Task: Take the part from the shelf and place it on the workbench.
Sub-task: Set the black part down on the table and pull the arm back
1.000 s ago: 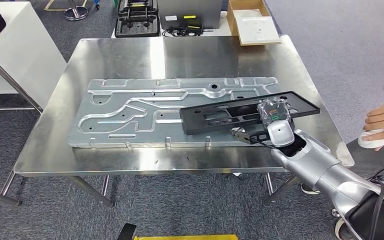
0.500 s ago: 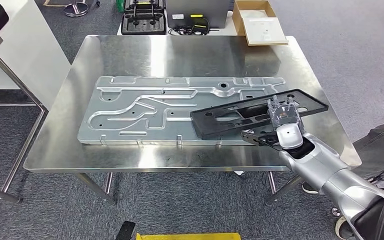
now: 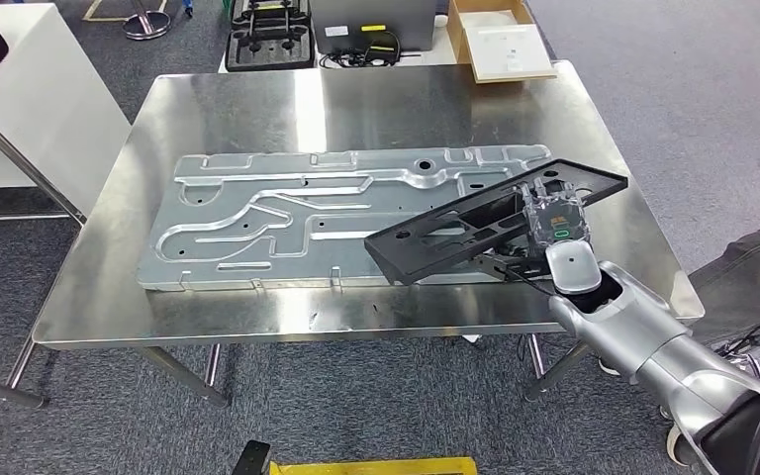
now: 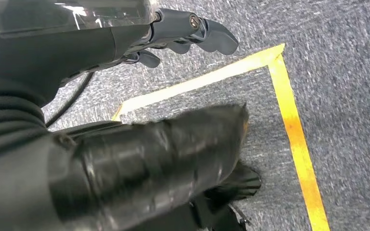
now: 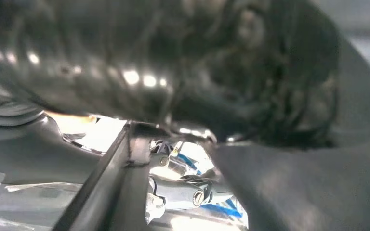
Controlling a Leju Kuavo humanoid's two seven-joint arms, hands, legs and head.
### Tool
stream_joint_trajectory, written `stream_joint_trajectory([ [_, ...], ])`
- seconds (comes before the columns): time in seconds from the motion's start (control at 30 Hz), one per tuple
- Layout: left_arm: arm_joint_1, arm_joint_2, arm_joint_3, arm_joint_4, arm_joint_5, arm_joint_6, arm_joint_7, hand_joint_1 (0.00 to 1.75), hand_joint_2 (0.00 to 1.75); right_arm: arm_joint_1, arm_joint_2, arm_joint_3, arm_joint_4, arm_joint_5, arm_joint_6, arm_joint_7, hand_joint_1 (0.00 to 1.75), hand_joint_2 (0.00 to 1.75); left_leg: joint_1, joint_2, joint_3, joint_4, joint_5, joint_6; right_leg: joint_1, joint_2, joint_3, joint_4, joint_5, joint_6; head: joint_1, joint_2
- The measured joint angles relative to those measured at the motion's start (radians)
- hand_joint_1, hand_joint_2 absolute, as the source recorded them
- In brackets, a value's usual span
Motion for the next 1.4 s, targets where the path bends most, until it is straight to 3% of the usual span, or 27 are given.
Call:
stream_joint_trajectory([
  [0.07, -0.001, 0.0, 0.0, 0.0, 0.0, -0.003, 0.0, 0.0, 0.0, 0.0, 0.0, -0.008, -0.018, 0.0, -0.005, 0.001, 0.0, 0.0, -0.005, -0.001, 0.033, -0.069, 0.02, 0.01, 0.002, 0.002, -0.004, 0.0, 0.003, 0.007, 0.001, 0.0],
  [0.17, 0.0, 0.0, 0.0, 0.0, -0.002, -0.006, -0.002, 0.0, 0.0, 0.0, 0.0, -0.017, -0.045, 0.006, -0.01, -0.001, 0.0, 0.0, -0.004, 0.0, 0.033, -0.087, 0.035, 0.023, 0.001, 0.003, -0.008, -0.004, 0.007, 0.025, 0.001, 0.0],
  [0.23, -0.002, -0.001, 0.0, 0.0, -0.003, -0.008, -0.002, 0.0, 0.0, -0.001, -0.001, -0.023, -0.059, 0.007, -0.011, -0.003, 0.0, 0.0, 0.001, 0.003, 0.032, -0.108, 0.054, 0.035, 0.001, 0.002, -0.025, 0.037, -0.039, 0.034, 0.004, 0.0],
  [0.3, -0.003, -0.001, 0.0, 0.0, -0.003, -0.009, -0.003, 0.0, 0.0, -0.001, -0.001, -0.025, -0.068, 0.008, -0.011, -0.003, 0.0, 0.0, 0.002, 0.005, 0.022, -0.113, 0.067, 0.041, -0.003, 0.001, -0.063, 0.151, -0.122, 0.04, 0.009, 0.0],
  [0.33, -0.002, -0.001, 0.0, 0.0, -0.003, -0.01, -0.003, 0.0, 0.0, 0.0, -0.002, -0.026, -0.071, 0.009, -0.011, -0.004, 0.0, 0.0, 0.002, 0.005, 0.014, -0.112, 0.071, 0.042, -0.004, 0.001, -0.079, 0.208, -0.153, 0.044, 0.009, 0.0],
  [0.37, -0.002, -0.001, 0.0, 0.0, -0.003, -0.011, -0.003, 0.0, 0.0, 0.001, -0.002, -0.026, -0.073, 0.01, -0.011, -0.007, 0.0, 0.0, 0.002, 0.005, 0.006, -0.109, 0.075, 0.041, -0.006, 0.001, -0.083, 0.242, -0.166, 0.049, 0.01, 0.0],
  [0.4, -0.001, -0.001, 0.0, 0.0, -0.003, -0.012, -0.003, 0.0, 0.0, 0.001, -0.001, -0.026, -0.074, 0.012, -0.011, -0.01, 0.0, 0.0, 0.004, 0.005, -0.004, -0.104, 0.079, 0.039, -0.01, 0.0, -0.07, 0.239, -0.159, 0.053, 0.01, 0.0],
  [0.43, -0.001, -0.001, 0.0, 0.0, -0.003, -0.013, -0.004, 0.0, 0.0, 0.0, -0.001, -0.026, -0.075, 0.014, -0.011, -0.015, 0.0, 0.0, 0.006, 0.005, -0.014, -0.097, 0.083, 0.036, -0.014, 0.0, -0.038, 0.199, -0.138, 0.058, 0.01, 0.0],
  [0.5, -0.003, -0.002, 0.0, 0.0, -0.002, -0.015, -0.006, 0.0, 0.0, -0.006, -0.001, -0.027, -0.078, 0.017, -0.011, -0.021, 0.0, 0.0, 0.009, 0.003, -0.036, -0.079, 0.088, 0.026, -0.02, 0.002, 0.042, 0.077, -0.099, 0.067, 0.012, 0.0],
  [0.53, -0.003, -0.002, 0.0, 0.0, -0.002, -0.015, -0.007, 0.0, 0.0, -0.008, 0.0, -0.027, -0.079, 0.018, -0.011, -0.023, 0.0, 0.0, 0.009, 0.002, -0.044, -0.072, 0.091, 0.019, -0.02, 0.005, 0.065, 0.037, -0.088, 0.064, 0.012, 0.0],
  [0.57, -0.003, -0.001, 0.0, 0.0, -0.002, -0.016, -0.008, 0.0, 0.0, -0.009, 0.0, -0.027, -0.08, 0.019, -0.01, -0.026, 0.0, 0.0, 0.007, 0.0, -0.05, -0.066, 0.096, 0.012, -0.018, 0.008, 0.072, 0.019, -0.086, 0.059, 0.013, 0.0],
  [0.67, 0.0, -0.001, 0.0, 0.0, -0.001, -0.017, -0.011, 0.0, 0.0, -0.011, 0.003, -0.027, -0.08, 0.019, -0.008, -0.037, 0.0, 0.0, 0.007, -0.005, -0.063, -0.066, 0.111, -0.005, -0.015, 0.01, 0.051, 0.023, -0.072, 0.032, 0.011, 0.0],
  [0.73, 0.001, -0.001, 0.0, 0.0, -0.001, -0.017, -0.012, 0.0, 0.0, -0.016, 0.004, -0.026, -0.08, 0.019, -0.005, -0.041, 0.0, 0.0, 0.011, -0.003, -0.089, -0.027, 0.063, -0.016, -0.017, 0.006, 0.029, 0.023, -0.052, 0.012, 0.009, 0.0],
  [0.83, 0.0, -0.001, 0.0, 0.0, -0.001, -0.017, -0.014, 0.0, 0.0, -0.02, 0.004, -0.026, -0.08, 0.019, -0.004, -0.044, 0.0, 0.0, 0.013, -0.001, -0.141, 0.148, -0.078, -0.024, -0.012, 0.002, -0.009, 0.022, -0.021, -0.003, 0.007, 0.0],
  [0.87, 0.0, -0.001, 0.0, 0.0, -0.001, -0.017, -0.014, 0.0, 0.0, -0.02, 0.004, -0.026, -0.08, 0.019, -0.004, -0.045, 0.0, 0.0, 0.013, -0.002, -0.145, 0.197, -0.099, -0.022, -0.008, 0.002, -0.022, 0.023, -0.011, -0.005, 0.007, 0.0],
  [0.93, -0.001, -0.001, 0.0, 0.0, -0.001, -0.018, -0.014, 0.0, 0.0, -0.02, 0.005, -0.026, -0.08, 0.019, -0.003, -0.047, 0.0, 0.0, 0.008, -0.002, -0.108, 0.208, -0.081, -0.01, 0.001, 0.002, -0.051, 0.024, 0.01, -0.008, 0.007, 0.0],
  [1.0, -0.003, 0.0, 0.0, 0.0, -0.001, -0.018, -0.014, 0.0, 0.0, -0.021, 0.005, -0.026, -0.079, 0.019, -0.003, -0.048, 0.0, 0.0, -0.005, -0.002, -0.007, 0.103, -0.047, 0.018, 0.009, 0.002, -0.073, 0.023, 0.029, -0.01, 0.008, 0.0],
  [1.07, -0.008, 0.002, 0.0, 0.0, 0.0, -0.017, -0.015, 0.0, 0.0, -0.024, 0.005, -0.027, -0.079, 0.019, -0.002, -0.05, 0.0, 0.0, -0.021, -0.001, 0.089, -0.026, -0.053, 0.041, 0.011, 0.0, -0.083, 0.02, 0.048, -0.006, 0.009, 0.0],
  [1.13, -0.012, 0.002, 0.0, 0.0, 0.0, -0.017, -0.016, 0.0, 0.0, -0.026, 0.006, -0.026, -0.078, 0.019, 0.0, -0.051, 0.0, 0.0, -0.03, 0.001, 0.114, -0.082, -0.055, 0.048, 0.006, -0.003, -0.084, 0.008, 0.069, 0.004, 0.007, 0.0],
  [1.2, -0.011, 0.002, 0.0, 0.0, 0.002, -0.018, -0.017, 0.0, 0.0, -0.025, 0.006, -0.026, -0.079, 0.019, 0.004, -0.052, 0.0, 0.0, -0.026, 0.003, 0.11, -0.103, -0.026, 0.051, 0.005, -0.004, -0.085, -0.003, 0.077, 0.014, 0.007, 0.0],
  [1.23, -0.01, 0.002, 0.0, 0.0, 0.002, -0.018, -0.017, 0.0, 0.0, -0.024, 0.006, -0.026, -0.079, 0.019, 0.006, -0.052, 0.0, 0.0, -0.022, 0.006, 0.106, -0.115, -0.009, 0.053, 0.006, -0.003, -0.09, 0.007, 0.056, 0.018, 0.009, 0.0],
  [1.27, -0.009, 0.002, 0.0, 0.0, 0.002, -0.018, -0.017, 0.0, 0.0, -0.025, 0.006, -0.026, -0.079, 0.019, 0.007, -0.052, 0.0, 0.0, -0.018, 0.008, 0.099, -0.125, 0.008, 0.055, 0.006, -0.003, -0.1, 0.036, 0.017, 0.023, 0.01, 0.0],
  [1.33, -0.009, 0.0, 0.0, 0.0, 0.002, -0.019, -0.017, 0.0, 0.0, -0.027, 0.005, -0.026, -0.078, 0.019, 0.008, -0.052, 0.0, 0.0, -0.015, 0.01, 0.074, -0.128, 0.032, 0.056, 0.001, -0.003, -0.124, 0.144, -0.083, 0.033, 0.014, 0.0],
  [1.37, -0.009, -0.001, 0.0, 0.0, 0.002, -0.02, -0.017, 0.0, 0.0, -0.026, 0.005, -0.026, -0.078, 0.019, 0.009, -0.052, 0.0, 0.0, -0.012, 0.011, 0.06, -0.125, 0.043, 0.054, -0.003, -0.003, -0.133, 0.203, -0.111, 0.039, 0.014, 0.0],
  [1.4, -0.008, -0.001, 0.0, 0.0, 0.001, -0.02, -0.017, 0.0, 0.0, -0.026, 0.005, -0.026, -0.078, 0.019, 0.009, -0.052, 0.0, 0.0, -0.009, 0.011, 0.043, -0.121, 0.052, 0.049, -0.008, -0.003, -0.132, 0.243, -0.113, 0.046, 0.014, 0.0],
])
